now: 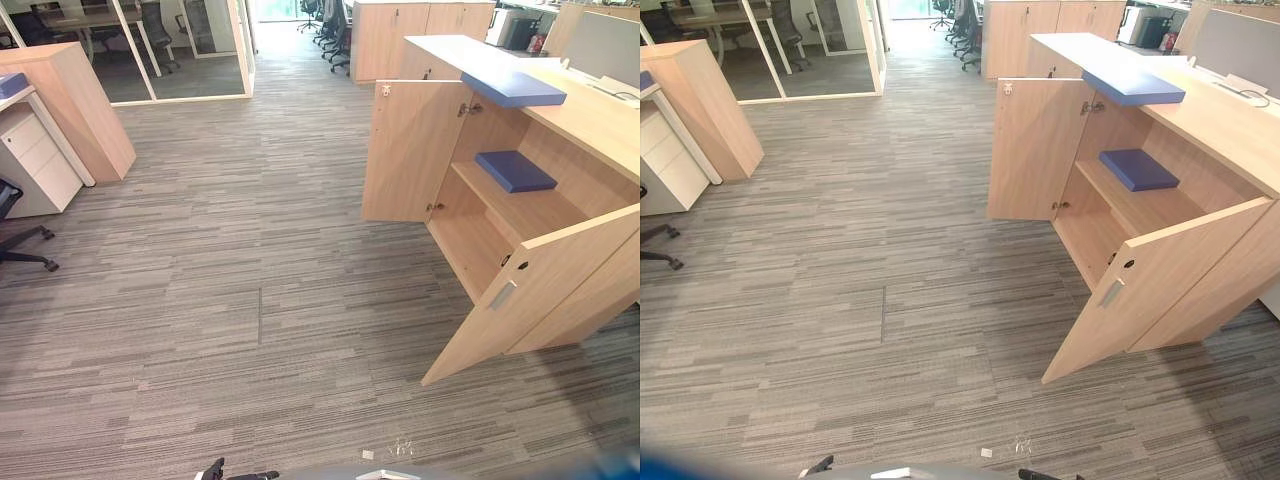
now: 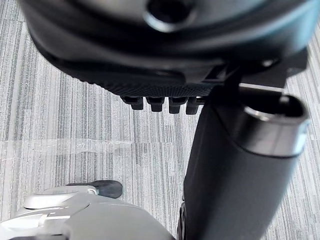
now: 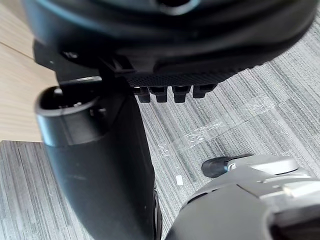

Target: Walk over to the cabinet, pick up the folder, carry it to the office cabinet, place the folder inside the office cabinet, then close the office cabinet door

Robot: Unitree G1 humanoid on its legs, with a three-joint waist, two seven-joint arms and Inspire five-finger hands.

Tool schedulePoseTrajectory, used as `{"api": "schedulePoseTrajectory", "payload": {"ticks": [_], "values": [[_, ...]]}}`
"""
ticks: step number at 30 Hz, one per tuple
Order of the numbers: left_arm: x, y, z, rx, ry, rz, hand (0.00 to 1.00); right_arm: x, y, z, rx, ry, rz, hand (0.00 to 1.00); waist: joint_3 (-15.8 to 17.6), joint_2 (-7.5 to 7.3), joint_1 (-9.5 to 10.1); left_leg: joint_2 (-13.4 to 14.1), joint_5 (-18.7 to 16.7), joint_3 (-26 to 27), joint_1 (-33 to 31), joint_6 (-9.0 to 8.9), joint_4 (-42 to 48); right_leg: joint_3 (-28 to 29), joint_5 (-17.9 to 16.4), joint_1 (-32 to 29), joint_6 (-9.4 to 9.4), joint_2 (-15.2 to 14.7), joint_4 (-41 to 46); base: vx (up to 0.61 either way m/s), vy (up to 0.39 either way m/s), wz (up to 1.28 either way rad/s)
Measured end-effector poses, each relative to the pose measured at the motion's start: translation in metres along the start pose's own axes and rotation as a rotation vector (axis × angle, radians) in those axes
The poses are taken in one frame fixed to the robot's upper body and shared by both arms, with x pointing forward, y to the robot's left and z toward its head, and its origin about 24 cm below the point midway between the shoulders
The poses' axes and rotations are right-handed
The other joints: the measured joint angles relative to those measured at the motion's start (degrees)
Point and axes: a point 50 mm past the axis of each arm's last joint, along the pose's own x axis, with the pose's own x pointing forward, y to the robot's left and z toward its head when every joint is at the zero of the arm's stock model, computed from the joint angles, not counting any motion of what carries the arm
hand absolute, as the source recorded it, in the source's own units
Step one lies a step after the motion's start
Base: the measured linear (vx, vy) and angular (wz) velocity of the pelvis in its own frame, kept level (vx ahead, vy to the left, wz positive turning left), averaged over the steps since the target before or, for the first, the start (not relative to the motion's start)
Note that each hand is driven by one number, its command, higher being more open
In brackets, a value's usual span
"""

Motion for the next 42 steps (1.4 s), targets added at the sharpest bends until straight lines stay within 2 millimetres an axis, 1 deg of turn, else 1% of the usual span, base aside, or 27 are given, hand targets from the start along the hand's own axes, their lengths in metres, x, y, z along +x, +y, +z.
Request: {"api": "schedulePoseTrajectory", "payload": {"ticks": [4, 11, 18, 19, 21, 22, 23, 24, 25, 26, 27, 28, 29, 30, 31, 32, 33, 35, 36, 37, 38, 39, 40, 41, 42], "values": [[0.0, 0.0, -0.001, -0.031, 0.006, -0.011, 1.0, 0.0, 0.003, 0.004, 0.001, -0.008, 0.014, 1.0, 0.67, 0.0, 0.09, 0.03, 0.0, 0.35, 0.25, 0.0, -0.44, 0.35, 0.06, 0.13, 0.21, 0.08, -0.44, 0.0, -0.018, -0.04], [0.0, 0.0, -0.002, -0.034, 0.01, -0.012, 1.0, 0.0, 0.003, 0.004, 0.003, -0.009, 0.015, 1.0, 0.74, 0.06, 0.08, 0.03, 0.01, 0.67, 0.58, 0.01, -0.8, 0.65, -0.08, 0.22, 0.54, 0.09, -0.45, 0.0, -0.007, -0.02], [0.0, 0.001, -0.002, -0.024, 0.007, 0.005, 1.0, 0.0, 0.003, 0.003, 0.011, -0.007, 0.014, 1.0, 0.78, -0.02, 0.08, 0.04, 0.52, 0.35, 0.28, -0.05, -1.93, 0.33, -0.06, 0.01, 0.5, 0.17, -0.83, -0.02, -0.024, 0.02], [0.0, 0.001, -0.002, -0.028, 0.005, 0.014, 1.0, 0.0, 0.003, 0.003, 0.023, -0.005, 0.012, 1.0, 1.0, -0.36, 0.09, 0.11, 0.53, 0.33, 0.18, -0.06, -2.11, 0.28, -0.1, -0.04, 0.46, 0.25, -0.96, -0.01, -0.033, 0.04], [0.0, 0.003, 0.0, -0.034, -0.002, 0.029, 1.0, 0.0, 0.004, 0.003, 0.045, -0.005, 0.013, 1.0, 1.33, -0.42, 0.12, 0.27, 0.15, 0.42, -0.52, -0.43, -1.33, 0.27, -0.63, -0.5, 0.0, 0.32, -0.26, 0.0, -0.042, 0.01], [0.0, 0.005, 0.004, -0.058, -0.017, 0.047, 1.0, 0.0, 0.006, 0.005, 0.049, -0.013, 0.013, 1.0, 2.05, -0.94, 0.17, 0.61, -1.92, 0.57, -2.99, -0.87, 2.58, 0.27, -1.62, -2.11, -0.34, 0.32, 1.76, -0.01, -0.064, -0.02], [0.001, 0.007, 0.011, -0.093, -0.048, 0.065, 1.0, 0.0, 0.009, 0.008, 0.058, -0.029, 0.015, 1.0, 3.35, -1.24, 0.44, 1.53, -5.53, 1.02, -6.59, -1.38, 10.29, 0.27, -3.24, -3.76, -0.8, 0.61, 4.96, -0.01, -0.057, -0.02], [0.001, 0.007, 0.015, -0.11, -0.064, 0.072, 1.0, 0.0, 0.009, 0.009, 0.065, -0.035, 0.014, 1.0, 3.83, -1.14, 0.49, 2.39, -7.44, 1.74, -8.4, -1.47, 14.71, 0.27, -4.27, -4.45, -1.34, 0.98, 6.47, -0.03, -0.058, 0.01], [0.001, 0.005, 0.021, -0.157, -0.089, 0.085, 1.0, -0.001, 0.009, 0.011, 0.092, -0.045, 0.01, 1.0, 4.6, -0.89, 0.59, 4.66, -10.5, 4.41, -12.58, -1.86, 24.77, -0.07, -6.36, -5.13, -2.32, 1.78, 8.75, -0.04, -0.048, 0.06], [0.0, 0.009, 0.026, -0.204, -0.115, 0.103, 1.0, -0.001, 0.01, 0.011, 0.096, -0.048, 0.007, 1.0, 5.32, -1.02, 0.63, 7.13, -10.91, 6.77, -17.89, -2.0, 37.91, -0.21, -7.68, -4.43, -3.25, 2.08, 10.32, -0.03, -0.044, 0.03], [0.0, 0.011, 0.029, -0.23, -0.133, 0.111, 1.0, -0.001, 0.01, 0.011, 0.091, -0.047, 0.003, 1.0, 5.58, -0.95, 0.77, 8.32, -10.33, 7.49, -20.44, -1.04, 43.59, -0.08, -8.48, -4.11, -3.48, 2.1, 11.28, 0.03, -0.045, -0.06], [-0.002, 0.009, 0.034, -0.255, -0.168, 0.118, 1.0, -0.001, 0.009, 0.01, 0.09, -0.044, -0.003, 1.0, 5.58, -1.33, 1.16, 10.18, -11.71, 8.62, -23.5, -0.63, 49.56, 0.37, -10.2, -3.61, -3.81, 1.79, 13.21, 0.11, -0.041, -0.14], [-0.003, 0.008, 0.036, -0.249, -0.184, 0.12, 1.0, -0.001, 0.008, 0.01, 0.091, -0.046, -0.007, 1.0, 5.57, -1.24, 1.3, 11.39, -12.43, 8.68, -25.69, -0.98, 49.78, 0.79, -11.26, -2.87, -3.62, 1.12, 14.22, 0.15, -0.026, -0.16], [-0.003, 0.008, 0.037, -0.248, -0.189, 0.119, 1.0, -0.001, 0.007, 0.011, 0.09, -0.048, -0.008, 1.0, 5.47, -1.3, 1.44, 11.72, -12.61, 8.67, -26.49, -1.08, 48.43, 1.24, -11.73, -2.65, -3.38, 0.67, 14.56, 0.19, 0.041, -0.31], [-0.003, 0.007, 0.039, -0.247, -0.197, 0.114, 1.0, -0.001, 0.008, 0.014, 0.09, -0.055, -0.006, 1.0, 5.38, -1.35, 1.91, 11.66, -12.45, 8.35, -27.95, -1.31, 43.68, 2.58, -12.96, -2.72, -2.68, -0.84, 15.49, 0.24, 0.125, -0.42], [-0.003, 0.006, 0.04, -0.252, -0.204, 0.112, 1.0, 0.0, 0.009, 0.018, 0.09, -0.063, -0.004, 1.0, 5.39, -1.33, 1.96, 11.35, -11.31, 8.04, -29.13, -2.04, 37.49, 3.63, -13.85, -2.5, -1.71, -2.57, 15.66, 0.27, 0.16, -0.44], [-0.002, 0.006, 0.041, -0.255, -0.205, 0.112, 1.0, 0.0, 0.009, 0.019, 0.089, -0.066, -0.004, 1.0, 5.36, -1.27, 1.95, 11.22, -10.39, 7.94, -29.64, -2.57, 34.04, 4.12, -14.34, -2.34, -1.08, -3.46, 15.61, 0.34, 0.23, -0.34], [-0.002, 0.004, 0.043, -0.262, -0.206, 0.117, 1.0, 0.0, 0.006, 0.021, 0.086, -0.067, -0.011, 1.0, 5.52, -0.61, 1.95, 10.73, -4.59, 6.64, -30.77, -3.64, 19.86, 5.45, -16.3, 0.16, 1.5, -6.62, 14.12, 0.5, 0.382, -0.26], [-0.002, 0.003, 0.042, -0.259, -0.203, 0.118, 1.0, 0.001, 0.005, 0.02, 0.086, -0.065, -0.015, 1.0, 5.44, -0.37, 1.97, 10.85, -3.34, 6.57, -30.61, -4.08, 16.44, 5.5, -16.73, 1.25, 2.28, -7.28, 13.21, 0.45, 0.372, -0.24], [-0.001, 0.001, 0.04, -0.252, -0.191, 0.116, 1.0, 0.001, 0.003, 0.017, 0.083, -0.05, -0.023, 1.0, 5.21, 0.05, 2.03, 11.05, -1.17, 5.9, -30.28, -5.25, 12.67, 5.51, -17.48, 4.07, 3.99, -8.39, 10.99, 0.29, 0.263, -0.16], [-0.001, 0.004, 0.041, -0.251, -0.19, 0.118, 1.0, 0.001, 0.005, 0.015, 0.083, -0.036, -0.021, 1.0, 5.05, -0.35, 2.07, 10.45, 2.82, 5.98, -30.14, -5.52, 13.94, 5.51, -17.71, 5.62, 4.37, -9.66, 10.12, 0.41, 0.362, -0.27], [0.0, 0.009, 0.042, -0.241, -0.193, 0.127, 1.0, 0.001, 0.008, 0.012, 0.102, -0.015, -0.021, 1.0, 4.02, -1.77, 2.32, 8.74, 5.7, 6.6, -30.72, -4.22, 16.84, 5.82, -16.85, 6.82, 3.81, -11.87, 9.04, 0.61, 0.526, -0.37], [0.0, 0.011, 0.04, -0.235, -0.184, 0.133, 1.0, 0.001, 0.015, 0.01, 0.144, -0.003, -0.009, 1.0, 2.4, -2.6, 2.35, 7.7, 5.55, 6.98, -31.66, -3.13, 19.8, 6.21, -14.11, 5.91, 2.58, -13.42, 10.08, 0.61, 0.514, -0.4], [0.001, 0.013, 0.038, -0.23, -0.174, 0.137, 1.0, 0.0, 0.017, 0.01, 0.164, -0.002, -0.007, 1.0, 1.68, -2.98, 2.36, 6.97, 4.4, 7.6, -31.63, -1.55, 20.92, 6.56, -12.63, 5.44, 2.46, -14.33, 11.08, 0.61, 0.498, -0.36], [0.002, 0.015, 0.035, -0.223, -0.149, 0.14, 1.0, 0.0, 0.02, 0.008, 0.188, 0.001, -0.001, 1.0, 0.91, -3.65, 2.28, 5.48, 2.73, 9.0, -30.28, 0.79, 22.61, 8.22, -9.71, 4.56, 3.79, -16.39, 14.51, 0.53, 0.398, -0.23]]}}
